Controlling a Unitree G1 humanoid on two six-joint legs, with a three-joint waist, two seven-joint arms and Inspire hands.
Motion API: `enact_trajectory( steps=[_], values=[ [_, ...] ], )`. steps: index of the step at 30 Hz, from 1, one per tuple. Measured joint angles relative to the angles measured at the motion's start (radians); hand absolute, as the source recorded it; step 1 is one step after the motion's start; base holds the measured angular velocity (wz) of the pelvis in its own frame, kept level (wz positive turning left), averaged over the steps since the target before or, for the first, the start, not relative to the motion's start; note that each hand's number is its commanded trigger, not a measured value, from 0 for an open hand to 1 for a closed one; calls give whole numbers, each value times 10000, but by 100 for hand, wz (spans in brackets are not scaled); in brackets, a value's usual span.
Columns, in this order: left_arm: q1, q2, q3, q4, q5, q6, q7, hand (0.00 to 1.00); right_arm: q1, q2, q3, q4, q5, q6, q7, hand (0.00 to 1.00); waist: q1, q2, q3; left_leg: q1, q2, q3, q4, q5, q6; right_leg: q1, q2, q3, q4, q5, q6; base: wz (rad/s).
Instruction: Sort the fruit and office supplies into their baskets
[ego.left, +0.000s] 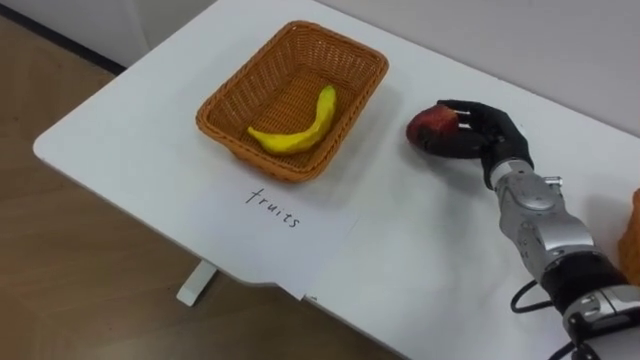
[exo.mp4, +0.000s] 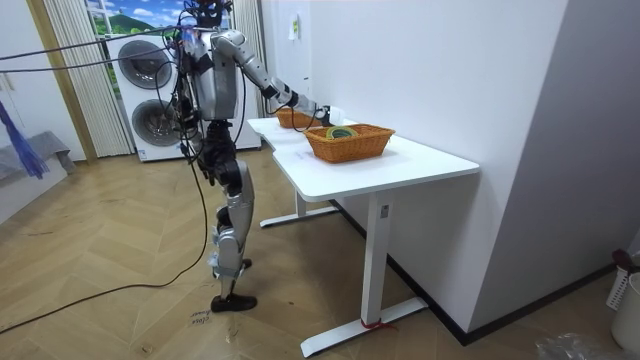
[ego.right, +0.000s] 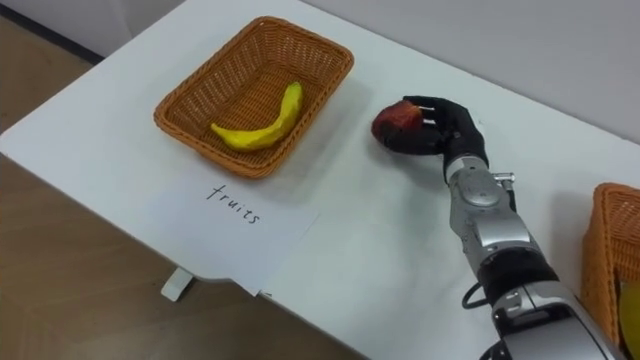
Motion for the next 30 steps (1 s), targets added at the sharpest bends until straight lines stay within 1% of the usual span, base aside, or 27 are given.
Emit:
enact_trajectory(
  steps=[6,7,9,10,11,13,14,17,19,21,22,23,24,26,30],
  values=[
    [-57,51,-11,24,-10,-25,11,0,-2,0,13,52,13,-88,132,100,-2,19,1,23,-4,7,4,1,1,21,-9,-10,-2,0,0,0],
    [-51,42,-11,23,-10,-28,20,0,-2,-1,9,128,-51,-173,181,100,2,72,35,37,-3,5,4,1,1,34,-8,-10,-7,0,0,0],
    [-58,33,-13,24,-10,-41,26,0,-4,0,9,132,-161,-293,208,100,1,102,52,24,0,4,1,0,0,12,-4,-7,-7,0,0,0],
    [-62,31,-13,25,-10,-54,33,0,-4,0,9,137,-160,-364,208,100,2,160,61,6,0,5,-3,0,0,-13,-3,-6,-5,0,0,0],
    [-62,26,-17,25,-10,-63,38,0,-4,-1,9,137,-160,-391,207,100,1,231,38,-18,-1,12,-5,0,0,-42,-3,-3,-1,0,0,-3],
    [-59,23,-17,26,-11,-65,46,0,-2,0,8,191,-155,-450,215,100,-2,352,17,-31,-1,25,-1,2,-1,-61,-3,4,0,0,0,-3],
    [-55,23,-17,26,-11,-64,51,0,-2,0,8,204,-156,-489,235,100,-3,422,-14,-42,0,30,-2,5,-4,-80,-3,8,0,0,0,0],
    [-57,16,-15,25,-10,-64,65,0,-2,0,8,221,-156,-493,277,100,-11,501,-64,-38,7,31,-6,10,-11,-85,1,8,0,0,0,0],
    [-63,-14,-17,26,-5,-64,133,0,0,0,8,217,-157,-493,282,100,-24,485,-75,-37,7,31,-6,12,-11,-82,0,6,2,0,1,0],
    [-63,-54,-15,26,-2,-64,221,0,17,3,9,181,-347,-489,262,100,-34,444,-102,-38,4,29,-5,13,-10,-80,-7,2,7,0,0,0],
    [-63,-62,-16,25,-3,-64,222,0,21,3,12,146,-579,-470,260,100,-44,392,-129,-28,4,37,-6,13,-10,-81,-12,4,9,0,1,0],
    [-51,-63,-15,14,0,-64,223,0,27,2,11,59,-759,-336,262,100,-73,329,-164,-25,4,39,-6,13,-9,-75,-14,14,9,0,1,0],
    [-51,-63,-13,13,4,-63,223,0,28,3,10,10,-906,-271,265,100,-98,303,-179,-21,4,39,-6,14,-9,-72,-14,23,8,0,1,0],
    [-67,-62,-10,10,3,-65,234,0,43,4,11,-306,-1412,-36,261,100,-207,206,-181,12,2,39,-7,14,-8,-33,-19,37,8,0,1,0],
    [-84,-50,1,46,-4,-66,251,0,80,8,9,-1043,-1917,-6,135,100,-457,147,-178,157,2,55,-16,15,-5,112,-24,41,-4,0,0,0]
  ],
)
